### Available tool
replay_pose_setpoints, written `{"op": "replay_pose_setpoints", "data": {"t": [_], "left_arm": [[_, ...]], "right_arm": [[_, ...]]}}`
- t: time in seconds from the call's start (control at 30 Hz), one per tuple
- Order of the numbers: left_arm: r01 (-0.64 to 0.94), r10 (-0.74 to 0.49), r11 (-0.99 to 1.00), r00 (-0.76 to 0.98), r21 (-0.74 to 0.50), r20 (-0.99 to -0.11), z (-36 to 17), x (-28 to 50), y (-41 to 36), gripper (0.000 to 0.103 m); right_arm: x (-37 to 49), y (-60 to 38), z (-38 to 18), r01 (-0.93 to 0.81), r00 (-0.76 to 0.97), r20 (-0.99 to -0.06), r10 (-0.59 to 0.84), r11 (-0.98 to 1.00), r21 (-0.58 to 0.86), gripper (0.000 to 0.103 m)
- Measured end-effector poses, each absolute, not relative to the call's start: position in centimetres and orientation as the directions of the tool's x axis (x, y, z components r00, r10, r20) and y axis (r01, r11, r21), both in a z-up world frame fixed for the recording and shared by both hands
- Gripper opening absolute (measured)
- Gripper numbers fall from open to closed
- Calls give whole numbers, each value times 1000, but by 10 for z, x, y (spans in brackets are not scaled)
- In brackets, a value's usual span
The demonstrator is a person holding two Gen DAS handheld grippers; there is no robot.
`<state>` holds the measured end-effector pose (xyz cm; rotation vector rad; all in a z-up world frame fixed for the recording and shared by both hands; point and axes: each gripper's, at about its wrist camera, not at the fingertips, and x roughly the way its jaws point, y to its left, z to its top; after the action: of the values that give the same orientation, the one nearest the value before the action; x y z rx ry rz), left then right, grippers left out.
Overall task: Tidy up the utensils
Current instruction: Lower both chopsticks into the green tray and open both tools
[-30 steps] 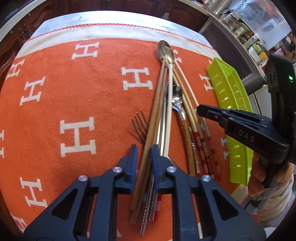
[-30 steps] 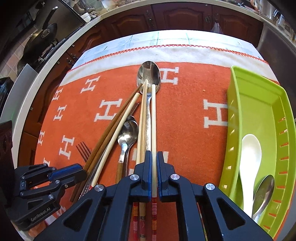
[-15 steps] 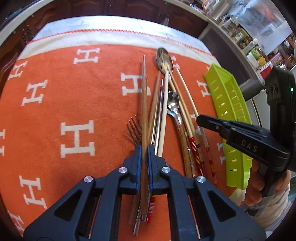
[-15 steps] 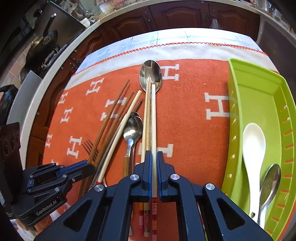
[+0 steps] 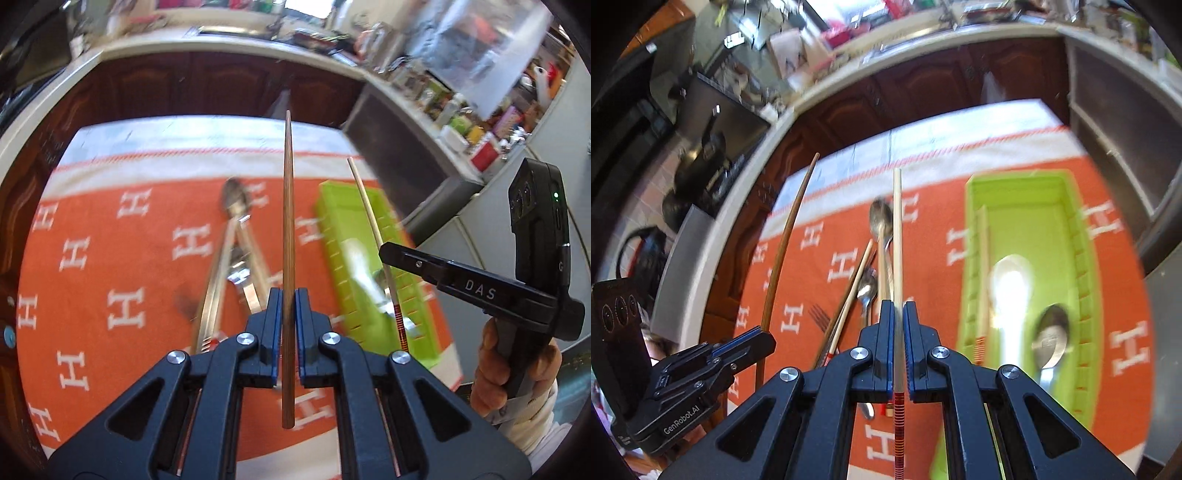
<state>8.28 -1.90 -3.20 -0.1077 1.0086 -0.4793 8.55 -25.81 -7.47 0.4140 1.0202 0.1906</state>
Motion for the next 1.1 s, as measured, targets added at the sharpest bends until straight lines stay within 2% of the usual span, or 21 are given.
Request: {"op": "replay_pose_setpoints", "data": {"t": [0.13,0.27,0.63,0.77,0.87,0.93,1.0,1.07,1.1], "left_arm": [[382,-466,870,432,-312,-772,-10,87,-64,4],[405,-489,852,382,-333,-785,-17,86,-108,4],[346,-400,884,216,-314,-891,-118,91,-159,4],[369,-396,875,177,-313,-901,-128,85,-163,5],[402,-391,868,189,-292,-901,-120,78,-159,5],[419,-368,873,227,-251,-902,-110,73,-154,8],[423,-344,882,272,-210,-899,-98,69,-145,25],[420,-338,887,311,-190,-888,-89,66,-135,33],[416,-328,892,332,-175,-885,-84,65,-129,34]], "right_arm": [[71,-290,-42,68,569,-772,281,920,386,4],[62,-320,-36,103,570,-783,248,924,368,4],[73,-362,-119,203,422,-863,278,899,389,4],[83,-354,-137,195,385,-882,273,910,367,6],[91,-352,-148,186,381,-887,260,919,349,11],[91,-350,-147,182,391,-885,252,922,343,15],[92,-343,-145,182,403,-884,238,925,332,16],[93,-337,-141,177,415,-880,231,929,327,16],[92,-337,-138,174,419,-878,230,929,326,16]]}}
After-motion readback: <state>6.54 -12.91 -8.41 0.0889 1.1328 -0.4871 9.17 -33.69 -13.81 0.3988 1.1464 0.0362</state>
